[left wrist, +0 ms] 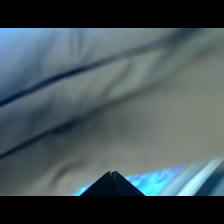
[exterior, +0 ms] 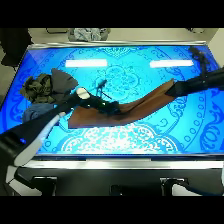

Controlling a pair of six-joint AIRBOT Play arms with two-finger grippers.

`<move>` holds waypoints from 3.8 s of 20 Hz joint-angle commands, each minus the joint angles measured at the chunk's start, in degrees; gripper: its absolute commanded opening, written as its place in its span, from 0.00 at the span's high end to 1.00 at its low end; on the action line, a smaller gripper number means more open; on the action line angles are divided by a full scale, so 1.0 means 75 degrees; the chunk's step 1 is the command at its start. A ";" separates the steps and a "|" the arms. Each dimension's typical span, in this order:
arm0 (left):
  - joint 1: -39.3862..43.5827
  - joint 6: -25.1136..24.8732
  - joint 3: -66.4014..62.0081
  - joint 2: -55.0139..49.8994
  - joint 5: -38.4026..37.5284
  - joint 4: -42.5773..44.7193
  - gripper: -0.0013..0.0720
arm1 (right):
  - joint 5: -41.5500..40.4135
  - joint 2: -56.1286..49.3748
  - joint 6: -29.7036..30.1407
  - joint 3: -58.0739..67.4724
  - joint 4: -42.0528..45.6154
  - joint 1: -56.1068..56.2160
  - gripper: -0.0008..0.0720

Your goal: Fold the shirts.

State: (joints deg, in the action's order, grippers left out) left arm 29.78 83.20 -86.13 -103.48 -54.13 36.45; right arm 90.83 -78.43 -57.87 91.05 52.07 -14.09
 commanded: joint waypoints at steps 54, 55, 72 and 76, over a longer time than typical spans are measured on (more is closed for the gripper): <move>-0.2780 0.0717 0.0562 0.5088 0.0618 0.3197 0.95 | -0.3701 -0.1836 0.1498 -0.4744 -0.2888 0.0866 0.93; -0.2780 0.0723 0.0562 0.5088 0.0618 0.3197 0.95 | -0.3474 -0.1827 0.1833 -0.4412 -0.2818 0.0685 0.93; -0.2503 0.0743 0.0638 0.5085 -0.0184 0.3200 0.94 | -0.0857 -0.1824 0.0035 -0.1008 0.1037 -0.7565 0.93; -0.2425 0.0740 0.0638 0.5085 -0.0184 0.3200 0.94 | -0.0673 -0.1361 -0.0335 -0.1996 0.2206 -0.8242 0.93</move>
State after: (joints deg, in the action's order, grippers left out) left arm 11.14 88.79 -81.36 -65.34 -55.29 60.40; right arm 83.57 -90.59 -57.63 80.09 59.96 -71.70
